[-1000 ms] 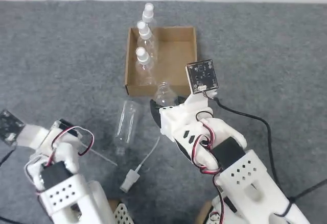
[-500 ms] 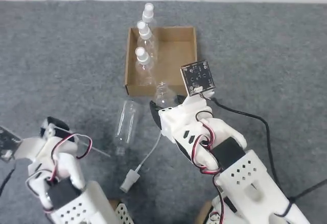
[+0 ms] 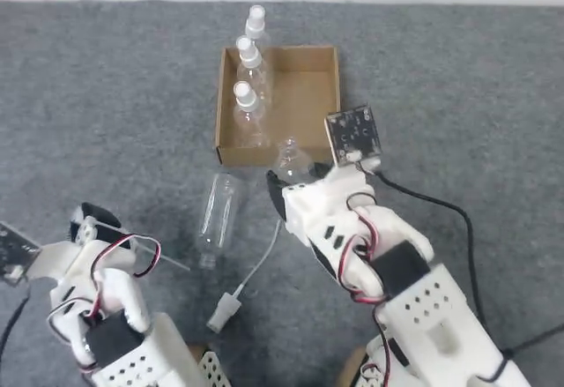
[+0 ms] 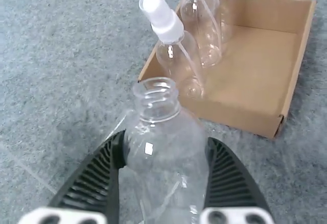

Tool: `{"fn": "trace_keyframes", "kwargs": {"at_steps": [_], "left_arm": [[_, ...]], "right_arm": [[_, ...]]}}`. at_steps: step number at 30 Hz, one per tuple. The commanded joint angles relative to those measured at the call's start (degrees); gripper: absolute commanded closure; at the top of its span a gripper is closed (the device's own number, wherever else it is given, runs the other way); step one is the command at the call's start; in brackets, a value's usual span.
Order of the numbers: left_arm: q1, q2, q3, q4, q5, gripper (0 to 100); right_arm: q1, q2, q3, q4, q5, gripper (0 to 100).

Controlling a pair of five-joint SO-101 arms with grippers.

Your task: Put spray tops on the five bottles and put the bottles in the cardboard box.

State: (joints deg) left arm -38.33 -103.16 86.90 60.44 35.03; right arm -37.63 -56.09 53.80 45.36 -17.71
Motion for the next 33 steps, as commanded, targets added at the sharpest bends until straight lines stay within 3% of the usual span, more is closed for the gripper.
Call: {"fn": "trace_keyframes", "kwargs": {"at_steps": [1, 5, 17, 28, 33], "left_arm": [[-0.09, -1.32, -4.18, 0.09, 0.26, 99], [0.0, -1.32, -7.78, -0.18, 1.05, 99], [-0.18, -1.32, -14.9, -8.09, 15.03, 99], [0.0, -1.32, -24.22, -8.88, 24.62, 99], [-0.09, -1.32, -25.71, -8.44, 26.64, 99]], "right_arm": [[0.48, -8.48, 1.76, -2.42, 0.62, 99.3], [0.57, -11.12, 3.6, -3.82, 0.79, 99.3], [0.4, -11.74, 10.64, -13.49, 1.05, 99.3], [0.4, -11.3, 12.13, -15.08, 6.68, 99.3], [-1.19, -11.82, 17.58, -22.9, 7.03, 99.3]]}}
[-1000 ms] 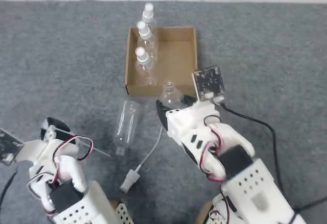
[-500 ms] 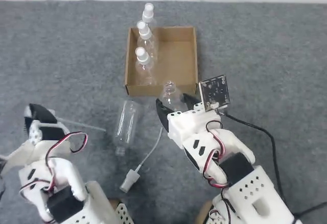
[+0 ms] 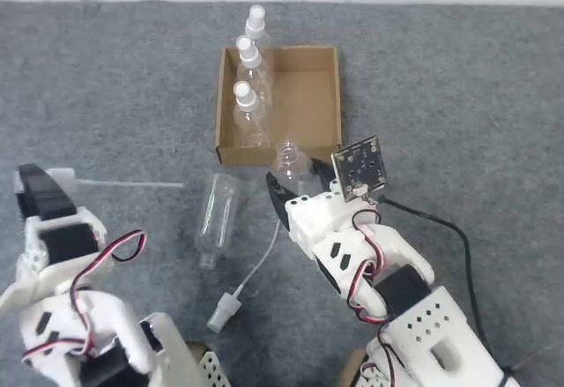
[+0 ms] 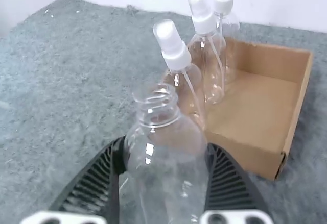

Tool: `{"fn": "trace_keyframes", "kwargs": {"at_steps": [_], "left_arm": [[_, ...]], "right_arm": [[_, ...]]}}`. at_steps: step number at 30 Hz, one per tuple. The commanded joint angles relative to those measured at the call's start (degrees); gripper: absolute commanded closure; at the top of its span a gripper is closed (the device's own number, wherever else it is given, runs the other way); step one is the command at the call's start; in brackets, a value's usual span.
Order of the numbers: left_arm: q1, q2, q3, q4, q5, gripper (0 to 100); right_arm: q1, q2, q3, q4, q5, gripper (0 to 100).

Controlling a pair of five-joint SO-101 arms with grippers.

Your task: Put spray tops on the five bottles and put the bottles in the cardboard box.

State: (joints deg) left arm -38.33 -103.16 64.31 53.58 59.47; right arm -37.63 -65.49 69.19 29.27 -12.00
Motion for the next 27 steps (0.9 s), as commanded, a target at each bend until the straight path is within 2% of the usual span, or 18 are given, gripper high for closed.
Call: {"fn": "trace_keyframes", "kwargs": {"at_steps": [1, 7, 12, 17, 23, 27], "left_arm": [[-0.18, -1.32, -2.51, -1.58, 2.73, 99], [-0.18, -1.32, -1.63, -1.49, 5.1, 99], [0.0, -1.41, -1.45, -1.49, 5.1, 99], [0.18, -1.41, -1.36, -1.41, 5.1, 99], [6.07, -1.41, -1.63, 1.32, 4.75, 99], [6.68, -1.41, -1.71, 1.32, 4.75, 99]], "right_arm": [[-1.89, -2.42, 3.52, -9.01, 1.41, 99.3], [-5.58, -2.42, 9.76, -17.54, 8.79, 99.3], [-5.85, -1.89, 12.4, -22.46, 11.96, 99.2], [-7.16, -1.8, 13.27, -23.34, 15.47, 99.2], [-9.01, -1.8, 14.68, -23.6, 19.87, 99.2], [-9.1, -1.8, 14.68, -23.6, 22.51, 99.2]]}}
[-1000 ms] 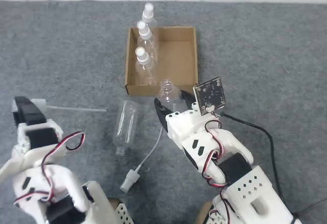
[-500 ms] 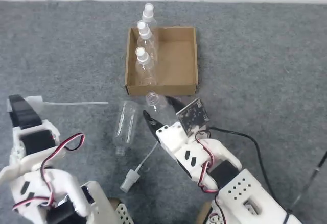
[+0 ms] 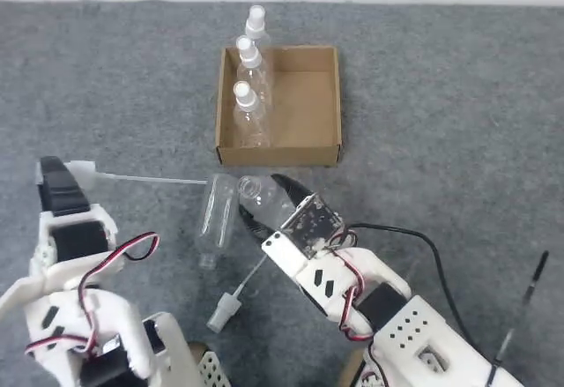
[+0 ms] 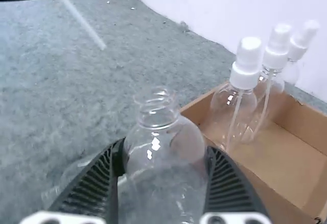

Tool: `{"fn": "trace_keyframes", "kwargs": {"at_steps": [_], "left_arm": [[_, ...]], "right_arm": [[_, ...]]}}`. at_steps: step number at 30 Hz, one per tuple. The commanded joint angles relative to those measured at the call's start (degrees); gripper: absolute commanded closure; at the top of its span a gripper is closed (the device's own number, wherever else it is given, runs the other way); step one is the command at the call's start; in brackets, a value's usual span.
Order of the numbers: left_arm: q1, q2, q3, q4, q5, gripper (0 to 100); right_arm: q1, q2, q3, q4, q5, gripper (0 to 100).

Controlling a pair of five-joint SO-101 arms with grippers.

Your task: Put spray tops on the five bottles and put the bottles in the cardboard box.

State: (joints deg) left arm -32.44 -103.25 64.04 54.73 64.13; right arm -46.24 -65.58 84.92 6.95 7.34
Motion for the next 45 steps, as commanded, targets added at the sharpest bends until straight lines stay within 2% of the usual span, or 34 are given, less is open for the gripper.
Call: {"fn": "trace_keyframes", "kwargs": {"at_steps": [1, 6, 13, 27, 32, 45], "left_arm": [[0.88, -1.32, -1.45, 0.18, 0.09, 99], [1.49, -1.32, -1.54, 0.18, -0.88, 99], [9.49, -1.32, -1.36, 0.62, -4.22, 99], [10.02, -1.32, 0.48, 0.18, -4.22, 99], [11.96, -1.32, 1.36, 0.18, -4.31, 99], [13.19, -1.32, 1.98, 0.62, -5.89, 99]], "right_arm": [[-0.57, -1.71, -0.97, -1.27, 3.87, 99.2], [-0.57, -1.71, -0.88, -1.27, 6.95, 99.2], [-0.57, -1.71, -0.88, -1.01, 9.05, 99.2], [-2.51, -1.71, 0.18, -1.19, 9.49, 99.2], [-4.18, -1.8, 0.97, -1.27, 13.8, 99.2], [-3.91, -2.15, 0.97, -1.27, 13.71, 99.2]]}}
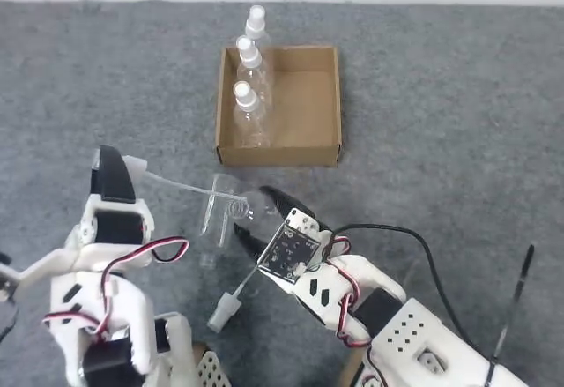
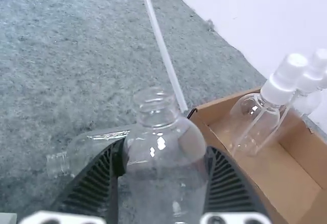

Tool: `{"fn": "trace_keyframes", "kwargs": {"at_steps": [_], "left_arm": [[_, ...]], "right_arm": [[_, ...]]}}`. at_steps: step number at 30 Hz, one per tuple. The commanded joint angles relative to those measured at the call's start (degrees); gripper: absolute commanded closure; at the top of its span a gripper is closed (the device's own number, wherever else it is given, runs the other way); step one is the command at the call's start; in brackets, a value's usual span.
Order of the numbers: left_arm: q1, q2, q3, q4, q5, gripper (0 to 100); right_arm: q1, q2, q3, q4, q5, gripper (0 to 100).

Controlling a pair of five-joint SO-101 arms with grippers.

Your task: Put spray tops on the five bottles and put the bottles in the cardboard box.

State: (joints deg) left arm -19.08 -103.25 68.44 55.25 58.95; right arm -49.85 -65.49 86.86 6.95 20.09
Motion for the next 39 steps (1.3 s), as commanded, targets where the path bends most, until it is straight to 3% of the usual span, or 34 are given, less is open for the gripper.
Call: {"fn": "trace_keyframes", "kwargs": {"at_steps": [1, 10, 22, 29, 39], "left_arm": [[-0.18, -1.32, -3.3, 0.09, -0.7, 99], [-2.81, -1.32, -9.1, 4.22, -0.62, 99], [-3.6, -1.32, -5.67, 4.13, -0.62, 99], [2.37, -1.32, -3.12, 4.04, -2.46, 99], [2.9, -1.32, 1.19, -0.44, -2.9, 99]], "right_arm": [[-0.04, -2.24, -0.97, -1.27, 0.97, 99.2], [2.07, -2.07, -1.49, -1.36, 0.97, 99.2], [1.8, -2.33, -1.41, -1.36, 0.97, 99.2], [1.8, -2.33, -1.32, -1.36, 0.97, 99.2], [1.8, -2.33, -1.32, -1.36, 1.32, 99.2]]}}
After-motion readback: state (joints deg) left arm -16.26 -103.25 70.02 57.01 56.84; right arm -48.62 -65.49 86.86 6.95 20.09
